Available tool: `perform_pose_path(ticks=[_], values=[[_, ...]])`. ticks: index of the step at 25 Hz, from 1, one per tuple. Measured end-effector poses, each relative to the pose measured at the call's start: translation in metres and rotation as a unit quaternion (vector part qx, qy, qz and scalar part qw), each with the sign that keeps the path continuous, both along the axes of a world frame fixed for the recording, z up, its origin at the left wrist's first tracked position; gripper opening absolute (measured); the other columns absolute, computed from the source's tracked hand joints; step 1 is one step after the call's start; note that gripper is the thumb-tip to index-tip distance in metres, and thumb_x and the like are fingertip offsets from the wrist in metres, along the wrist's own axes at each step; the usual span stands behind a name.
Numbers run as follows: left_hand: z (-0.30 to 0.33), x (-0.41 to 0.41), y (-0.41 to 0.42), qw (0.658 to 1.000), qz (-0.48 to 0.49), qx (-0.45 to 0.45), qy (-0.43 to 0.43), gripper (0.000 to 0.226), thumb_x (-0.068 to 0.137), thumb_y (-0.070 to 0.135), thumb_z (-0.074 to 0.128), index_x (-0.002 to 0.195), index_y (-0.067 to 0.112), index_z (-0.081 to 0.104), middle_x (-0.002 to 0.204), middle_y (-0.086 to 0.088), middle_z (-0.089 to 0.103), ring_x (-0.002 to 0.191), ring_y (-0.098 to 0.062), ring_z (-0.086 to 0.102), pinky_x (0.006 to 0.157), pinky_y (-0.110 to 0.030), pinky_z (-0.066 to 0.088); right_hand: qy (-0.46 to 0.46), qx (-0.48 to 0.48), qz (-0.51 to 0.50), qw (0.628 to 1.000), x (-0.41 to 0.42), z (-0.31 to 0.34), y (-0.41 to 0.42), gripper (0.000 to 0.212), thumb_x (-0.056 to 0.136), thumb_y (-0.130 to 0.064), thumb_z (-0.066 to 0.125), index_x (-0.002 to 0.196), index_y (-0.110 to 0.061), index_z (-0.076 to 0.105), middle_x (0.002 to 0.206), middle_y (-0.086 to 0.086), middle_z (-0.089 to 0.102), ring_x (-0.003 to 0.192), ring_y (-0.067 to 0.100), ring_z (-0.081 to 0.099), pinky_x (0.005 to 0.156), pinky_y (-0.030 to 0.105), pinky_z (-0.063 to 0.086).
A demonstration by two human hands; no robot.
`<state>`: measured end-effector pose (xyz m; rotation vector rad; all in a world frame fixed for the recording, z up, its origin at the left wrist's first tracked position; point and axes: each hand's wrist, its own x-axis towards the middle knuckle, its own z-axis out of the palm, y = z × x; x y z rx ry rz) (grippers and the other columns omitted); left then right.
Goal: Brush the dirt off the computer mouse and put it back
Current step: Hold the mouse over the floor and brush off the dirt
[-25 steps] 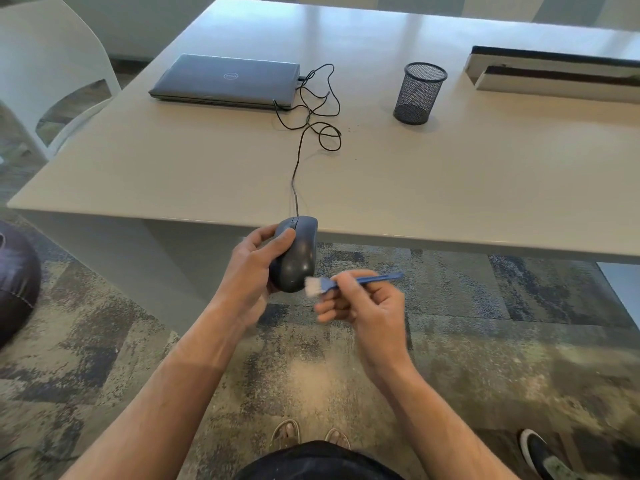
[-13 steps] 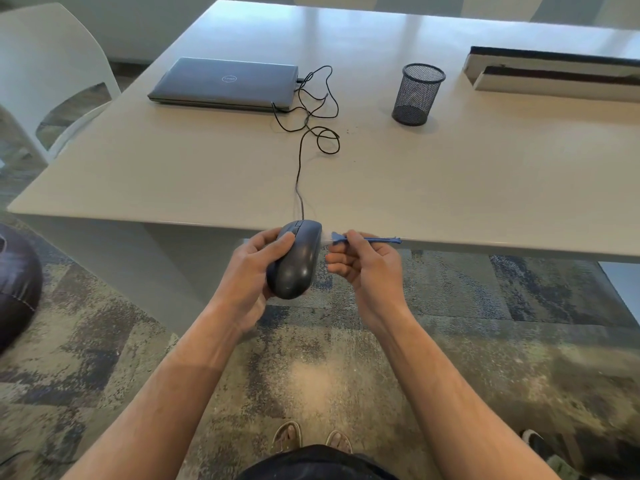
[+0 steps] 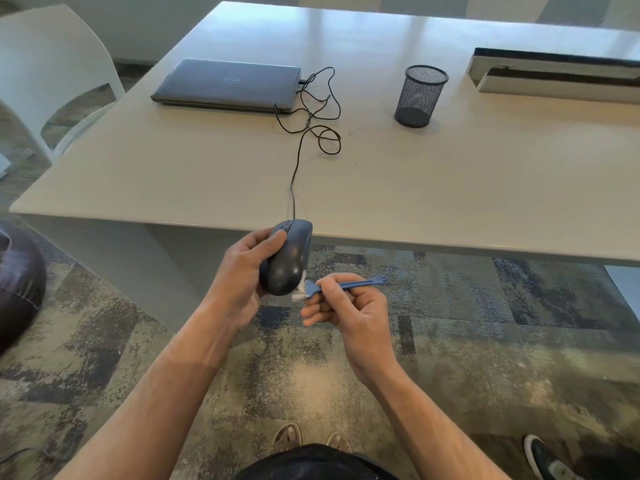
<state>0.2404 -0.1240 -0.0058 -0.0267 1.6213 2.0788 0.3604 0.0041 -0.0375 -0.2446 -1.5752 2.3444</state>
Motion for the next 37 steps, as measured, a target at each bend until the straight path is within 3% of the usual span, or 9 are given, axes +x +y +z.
perform_pose_path(ticks=[4,8,12,19,27,32,34,37], values=[[0.000,0.001,0.003,1.000,0.009,0.009,-0.015,0.053,0.072,0.035,0.074,0.118,0.011,0.067,0.099,-0.007,0.074,0.082,-0.021,0.072,0.059,-0.035,0.059,0.004,0.026,0.040,0.999,0.004,-0.003,-0.011,0.016,0.102,-0.005,0.057,0.099,0.009,0.064,0.076,0.017,0.071,0.065,0.027,0.073,0.061,0.033,0.062],[-0.001,0.004,0.005,1.000,0.010,0.007,-0.021,0.051,0.071,0.035,0.074,0.116,0.013,0.067,0.102,-0.006,0.073,0.091,-0.023,0.070,0.067,-0.038,0.061,0.004,0.041,0.041,0.998,0.006,-0.003,-0.009,0.012,0.101,-0.003,0.058,0.095,0.005,0.065,0.073,0.015,0.071,0.061,0.026,0.072,0.057,0.032,0.062],[0.001,0.005,0.003,1.000,0.005,0.008,-0.023,0.054,0.072,0.035,0.073,0.120,0.011,0.065,0.107,-0.008,0.071,0.092,-0.023,0.069,0.061,-0.037,0.060,0.006,0.035,-0.015,0.999,0.001,0.005,0.015,0.016,0.098,-0.010,0.061,0.087,-0.003,0.071,0.070,0.015,0.071,0.057,0.025,0.070,0.053,0.029,0.059],[0.005,0.009,0.004,1.000,-0.018,0.005,-0.025,0.057,0.073,0.034,0.072,0.124,0.010,0.063,0.111,-0.011,0.070,0.097,-0.029,0.066,0.086,-0.055,0.055,-0.062,-0.005,-0.128,0.990,-0.044,0.016,0.048,0.024,0.103,-0.018,0.060,0.094,0.002,0.072,0.076,0.011,0.074,0.066,0.021,0.071,0.059,0.026,0.059],[0.003,0.009,0.002,0.999,-0.022,0.001,-0.024,0.057,0.074,0.034,0.072,0.125,0.010,0.063,0.110,-0.010,0.071,0.096,-0.029,0.067,0.091,-0.062,0.051,-0.064,-0.079,-0.055,0.993,-0.047,0.014,0.033,0.026,0.101,-0.017,0.059,0.093,0.003,0.072,0.076,0.011,0.073,0.068,0.019,0.071,0.063,0.025,0.060],[0.000,0.006,0.001,1.000,-0.022,0.000,-0.020,0.058,0.074,0.034,0.072,0.125,0.008,0.062,0.102,-0.008,0.073,0.090,-0.024,0.069,0.085,-0.053,0.055,-0.062,-0.108,-0.005,0.992,-0.028,0.010,0.019,0.031,0.092,-0.025,0.063,0.092,0.005,0.073,0.076,0.017,0.072,0.066,0.022,0.070,0.063,0.027,0.059],[0.000,0.004,0.001,1.000,-0.024,-0.003,-0.012,0.058,0.074,0.034,0.072,0.125,0.007,0.062,0.096,-0.004,0.074,0.082,-0.018,0.071,0.070,-0.039,0.061,-0.055,-0.113,0.005,0.992,-0.020,0.008,0.014,0.027,0.093,-0.023,0.063,0.090,0.003,0.073,0.076,0.017,0.071,0.065,0.022,0.070,0.061,0.028,0.059],[-0.002,0.003,0.001,1.000,-0.023,-0.005,-0.013,0.057,0.074,0.032,0.072,0.124,0.007,0.062,0.091,-0.002,0.074,0.074,-0.013,0.071,0.055,-0.026,0.056,-0.042,-0.096,0.006,0.994,-0.010,0.005,0.011,0.024,0.094,-0.021,0.063,0.091,0.002,0.071,0.076,0.017,0.071,0.066,0.023,0.071,0.061,0.029,0.059]])
